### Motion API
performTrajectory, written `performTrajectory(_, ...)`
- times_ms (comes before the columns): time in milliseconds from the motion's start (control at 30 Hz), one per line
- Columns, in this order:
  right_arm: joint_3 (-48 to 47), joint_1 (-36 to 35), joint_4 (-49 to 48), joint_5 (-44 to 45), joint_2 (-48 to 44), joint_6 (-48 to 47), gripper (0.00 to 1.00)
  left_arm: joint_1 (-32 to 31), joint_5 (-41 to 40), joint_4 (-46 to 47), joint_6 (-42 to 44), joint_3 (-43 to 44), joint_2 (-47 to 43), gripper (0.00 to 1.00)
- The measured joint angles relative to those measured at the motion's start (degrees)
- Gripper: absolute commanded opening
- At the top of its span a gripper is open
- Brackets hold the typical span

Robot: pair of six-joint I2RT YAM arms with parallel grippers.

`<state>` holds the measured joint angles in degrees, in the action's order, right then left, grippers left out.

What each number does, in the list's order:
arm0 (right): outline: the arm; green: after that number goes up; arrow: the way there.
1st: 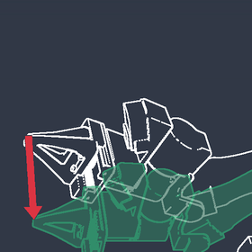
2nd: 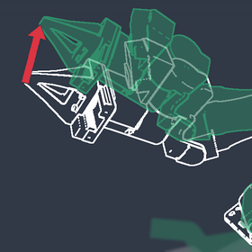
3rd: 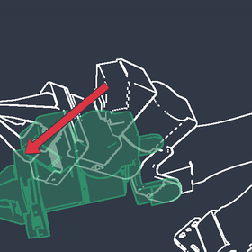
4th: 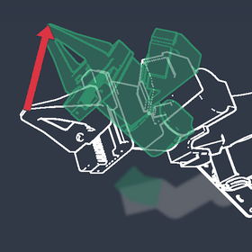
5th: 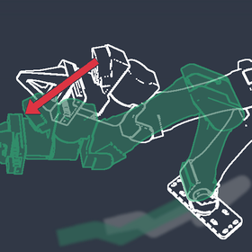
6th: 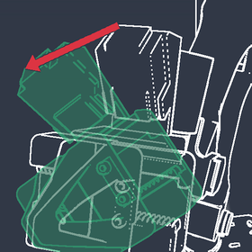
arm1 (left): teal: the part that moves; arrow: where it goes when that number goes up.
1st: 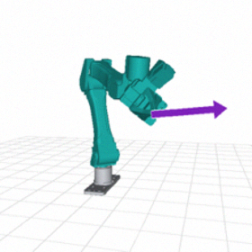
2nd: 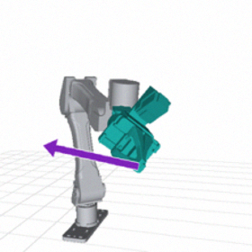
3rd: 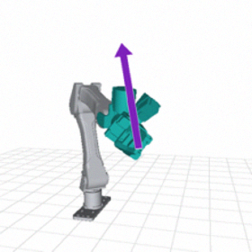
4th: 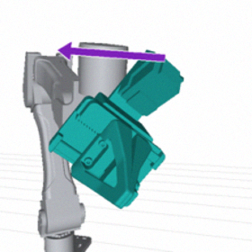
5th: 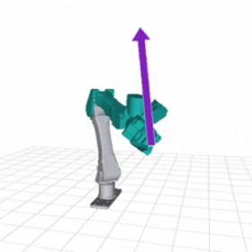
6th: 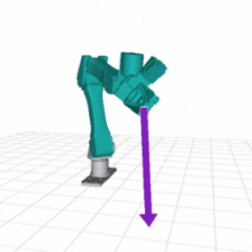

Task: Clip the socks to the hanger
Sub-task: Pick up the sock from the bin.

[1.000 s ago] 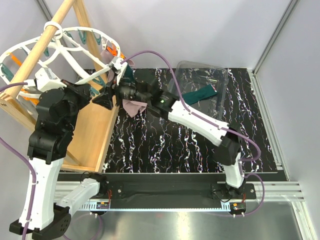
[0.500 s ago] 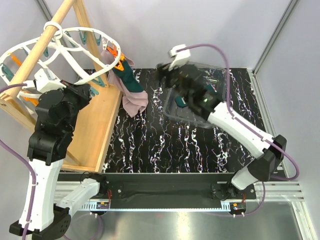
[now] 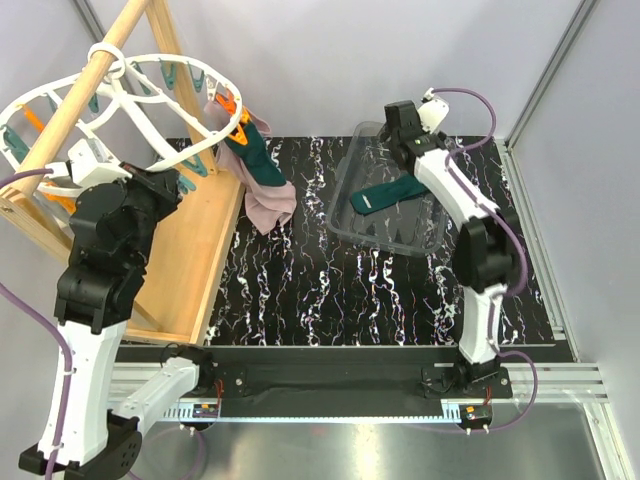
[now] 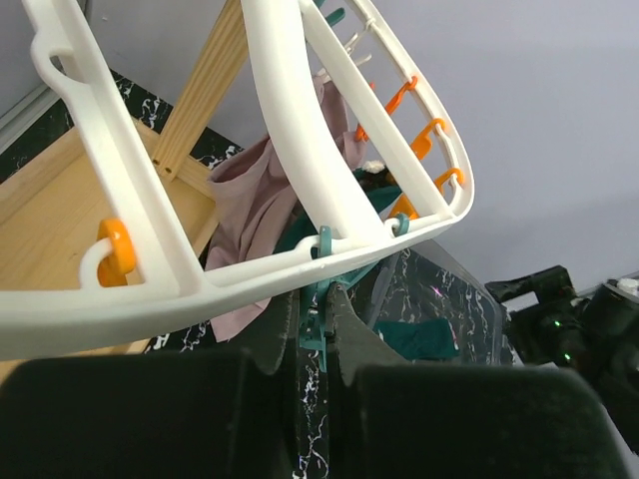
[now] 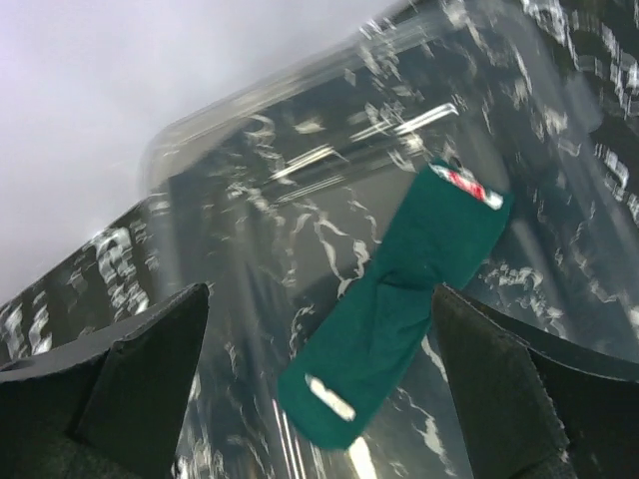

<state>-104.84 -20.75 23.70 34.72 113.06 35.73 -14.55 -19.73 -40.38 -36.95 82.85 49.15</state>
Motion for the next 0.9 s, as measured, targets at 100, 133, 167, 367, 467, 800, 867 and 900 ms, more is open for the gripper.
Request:
performTrajectory(100, -11.1, 1.8, 8.6, 1.3, 10.1, 8.3, 1.00, 0.0, 0.0, 0.3, 0.3, -0.5, 0.4, 0.00)
performTrajectory(133, -14.8, 2.1, 11.5, 1.9, 13.1, 10.7, 1.00, 0.0, 0.0, 0.5, 0.3, -0.7, 0.4, 0.00)
performTrajectory(167, -18.3, 2.4, 14.8, 2.3, 16.0, 13.0, 1.00, 0.0, 0.0, 0.7, 0.4, -1.0, 0.5, 0.00)
performTrajectory(367, -25.6, 2.8, 26.3, 3.7, 23.4, 24.7, 1.00, 0.0, 0.0, 2.5, 0.5, -3.1, 0.5, 0.00)
performTrajectory(467, -22.9, 3.0, 27.6, 4.1, 23.4, 30.8, 1.00, 0.0, 0.0, 3.0, 0.5, -3.6, 0.4, 0.00)
performTrajectory(800, -20.5, 3.6, 28.1, 5.3, 25.8, 39.2, 1.00, 0.1, 0.3, 4.1, -0.2, -4.7, 0.0, 0.00)
performTrajectory(867, -20.6, 3.6, 27.4, 5.3, 27.0, 39.3, 1.00, 0.2, 0.4, 4.2, -0.3, -4.9, -0.3, 0.00)
performTrajectory(900, -20.7, 3.6, 26.8, 5.3, 27.6, 39.2, 0.99, 0.2, 0.4, 4.3, -0.4, -5.0, -0.3, 0.00)
